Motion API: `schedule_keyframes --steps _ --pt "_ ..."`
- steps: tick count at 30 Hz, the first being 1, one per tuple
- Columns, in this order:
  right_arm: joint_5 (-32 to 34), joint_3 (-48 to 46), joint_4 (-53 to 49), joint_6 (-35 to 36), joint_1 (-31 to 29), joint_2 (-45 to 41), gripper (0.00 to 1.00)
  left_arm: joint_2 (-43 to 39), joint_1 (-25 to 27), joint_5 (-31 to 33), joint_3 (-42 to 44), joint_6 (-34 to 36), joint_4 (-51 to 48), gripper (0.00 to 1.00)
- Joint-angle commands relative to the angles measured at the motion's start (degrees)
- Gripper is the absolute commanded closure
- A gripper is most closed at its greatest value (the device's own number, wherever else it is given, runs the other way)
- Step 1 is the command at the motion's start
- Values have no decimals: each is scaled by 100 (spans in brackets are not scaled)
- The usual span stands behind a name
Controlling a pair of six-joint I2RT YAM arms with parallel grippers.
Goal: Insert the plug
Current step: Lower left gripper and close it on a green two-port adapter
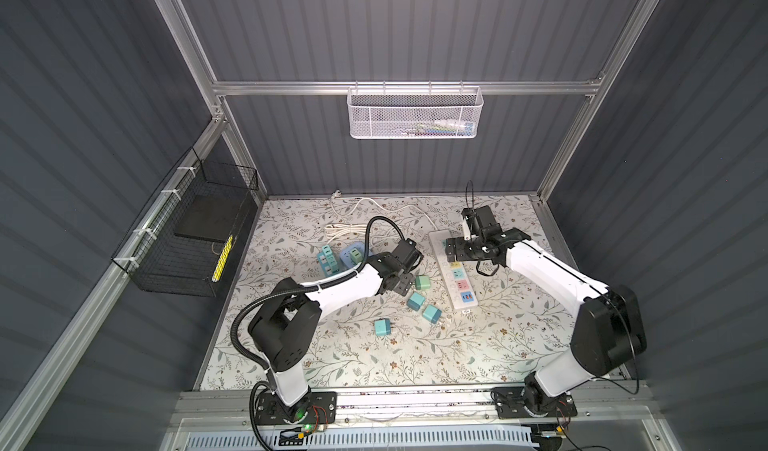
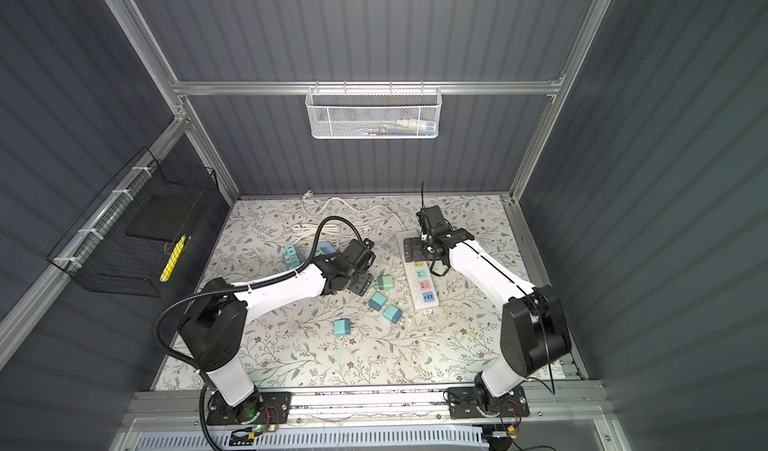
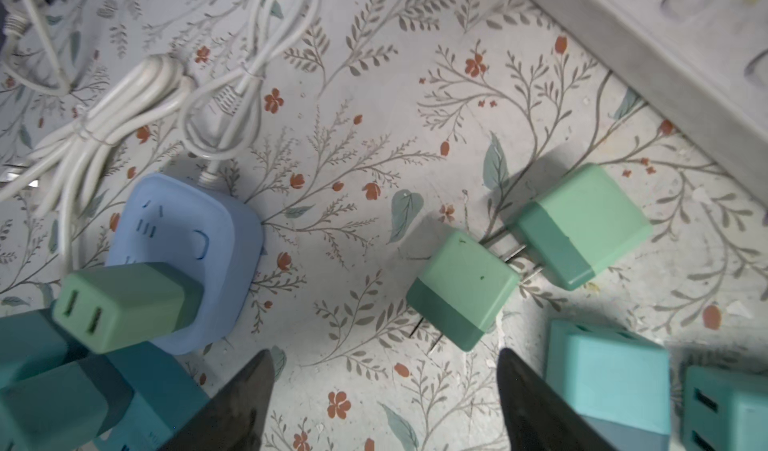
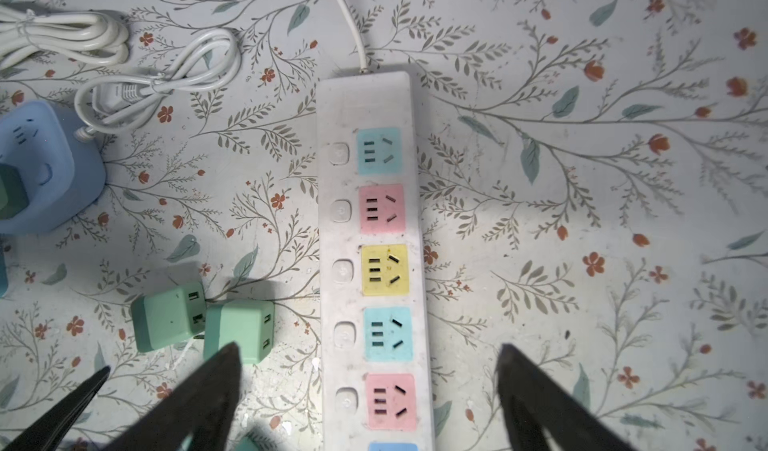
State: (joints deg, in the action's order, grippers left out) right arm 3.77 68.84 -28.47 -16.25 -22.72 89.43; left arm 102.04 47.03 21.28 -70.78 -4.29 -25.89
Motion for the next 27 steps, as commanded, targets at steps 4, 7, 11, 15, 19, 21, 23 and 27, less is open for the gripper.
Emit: schedule_keyframes --steps 4,7,11,15,19,21,23,27 --pt "-924 -911 942 -739 509 -618 35 244 -27 -544 -401 1246 -604 20" --pt "-982 -1013 951 -680 514 -753 35 422 -43 -652 -581 1587 -544 23" --pt "-902 -1033 849 -582 514 -819 33 841 -147 -1205 -952 1806 -708 29" --pt "-877 -1092 773 -528 522 -939 32 996 -251 -1552 -1239 1903 -894 32" --pt "-893 -1180 814 -528 523 -1040 31 994 -263 -1639 -1283 2032 -1084 34" --pt "-928 -1200 841 -514 522 -1025 31 1091 -280 -1617 -1293 2053 -1112 38" --pt "-945 -1203 841 -544 521 -1001 31 1238 -308 -1664 -1340 2064 -1168 42" --pt "-985 -1257 861 -554 522 -1047 32 1486 -422 -1821 -1416 2037 -1189 48"
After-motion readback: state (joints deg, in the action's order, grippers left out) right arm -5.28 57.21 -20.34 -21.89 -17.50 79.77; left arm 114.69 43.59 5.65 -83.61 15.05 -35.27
